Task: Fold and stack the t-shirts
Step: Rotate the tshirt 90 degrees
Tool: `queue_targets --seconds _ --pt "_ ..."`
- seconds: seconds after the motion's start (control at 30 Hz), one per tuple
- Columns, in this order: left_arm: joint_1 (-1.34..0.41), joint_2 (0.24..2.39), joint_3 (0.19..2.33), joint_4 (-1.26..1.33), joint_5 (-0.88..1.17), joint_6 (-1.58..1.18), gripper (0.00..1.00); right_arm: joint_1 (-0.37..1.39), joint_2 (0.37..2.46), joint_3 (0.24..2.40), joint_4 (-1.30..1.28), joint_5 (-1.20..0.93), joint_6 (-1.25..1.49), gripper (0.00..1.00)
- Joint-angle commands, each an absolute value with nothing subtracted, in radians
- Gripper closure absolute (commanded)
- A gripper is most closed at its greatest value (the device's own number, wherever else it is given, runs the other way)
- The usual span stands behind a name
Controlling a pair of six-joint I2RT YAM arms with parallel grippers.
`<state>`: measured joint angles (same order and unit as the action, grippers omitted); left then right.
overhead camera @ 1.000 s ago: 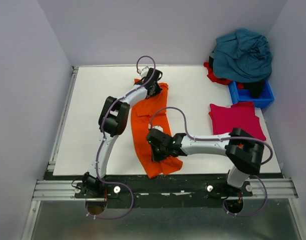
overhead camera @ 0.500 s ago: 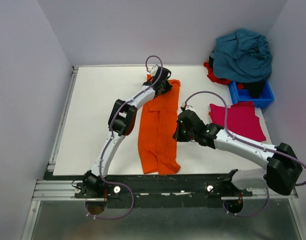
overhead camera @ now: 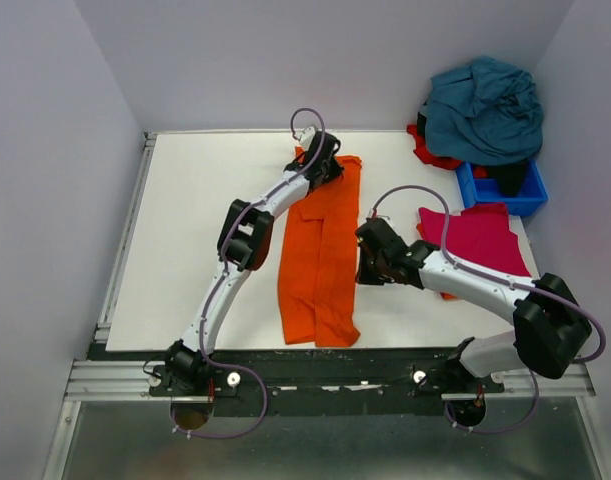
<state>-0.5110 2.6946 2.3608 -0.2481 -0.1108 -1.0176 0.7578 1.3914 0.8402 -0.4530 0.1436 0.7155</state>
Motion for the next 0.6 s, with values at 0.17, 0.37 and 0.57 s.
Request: queue_targets --seconds 0.17,0.37,0.57 --pt "-0.486 2.392 2.163 -0.134 0.037 -0.787 0.71 0.741 1.414 0.83 -0.439 0.09 0.674 0.7" --pt "-0.483 2.163 1.998 -0.17 0.089 -0.694 0.6 0.626 1.52 0.98 -0.451 0.066 0.595 0.82" --pt "-0.483 1.846 1.5 -0.097 0.048 -0.742 0.94 0.568 1.658 1.181 -0.469 0.091 0.563 0.99"
